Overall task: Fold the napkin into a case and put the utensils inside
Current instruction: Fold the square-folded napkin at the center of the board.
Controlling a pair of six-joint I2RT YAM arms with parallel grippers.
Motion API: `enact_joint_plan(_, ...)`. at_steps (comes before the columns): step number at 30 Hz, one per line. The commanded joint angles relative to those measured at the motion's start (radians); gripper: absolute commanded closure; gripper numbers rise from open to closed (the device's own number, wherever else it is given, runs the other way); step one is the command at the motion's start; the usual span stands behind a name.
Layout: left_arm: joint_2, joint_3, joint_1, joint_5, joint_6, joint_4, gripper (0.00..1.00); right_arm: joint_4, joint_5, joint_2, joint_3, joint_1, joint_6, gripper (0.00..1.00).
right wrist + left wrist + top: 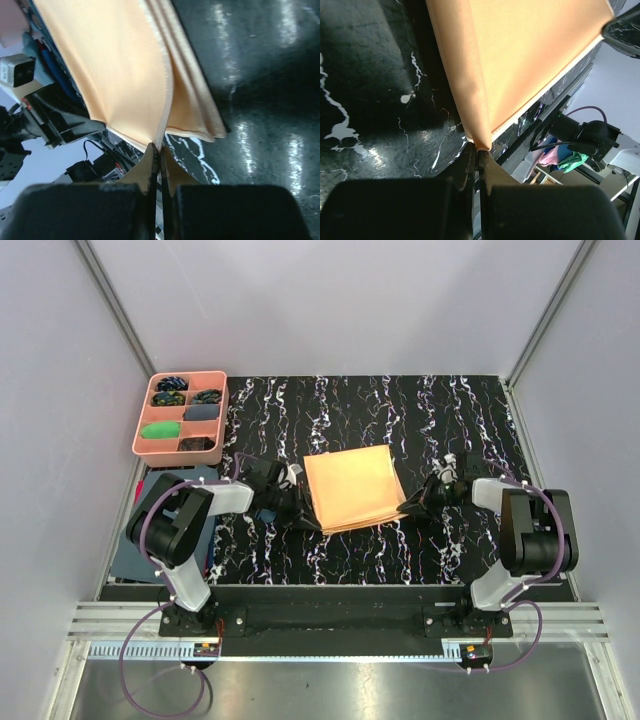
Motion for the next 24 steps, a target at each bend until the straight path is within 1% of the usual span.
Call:
enact_joint_plan(1,-0.008,0.012,-0.024,-0.013,0.013,-0.027,1.0,0.033,0.075,0.049,-0.001,-0.003,-0.03,1.0)
enact_joint_plan(5,-0.04,0.029,-0.039,-0.019,0.001,-0.028,1.0,0.033,0.083,0.039,0.006,-0.003,-0.023,1.0)
enact_joint_plan(10,-0.031,0.044,-0.064,-0.013,-0.015,-0.027,1.0,-0.019,0.117,-0.018,0.038,-0.003,-0.038,1.0)
enact_joint_plan(15,-0.039,0.061,-0.072,-0.051,-0.028,-0.027,0.99,-0.051,0.158,-0.067,0.072,-0.003,-0.044,1.0)
enact_joint_plan(18,-0.022,0.069,-0.078,-0.065,-0.032,-0.027,0.97,-0.05,0.189,-0.035,0.097,-0.005,-0.053,1.0)
enact_joint_plan(20,-0.004,0.076,-0.087,-0.068,-0.032,-0.025,0.97,-0.044,0.193,0.012,0.111,-0.005,-0.059,1.0)
enact_joint_plan(24,0.015,0.075,-0.102,-0.078,-0.027,-0.025,0.96,-0.027,0.196,0.048,0.118,-0.005,-0.066,1.0)
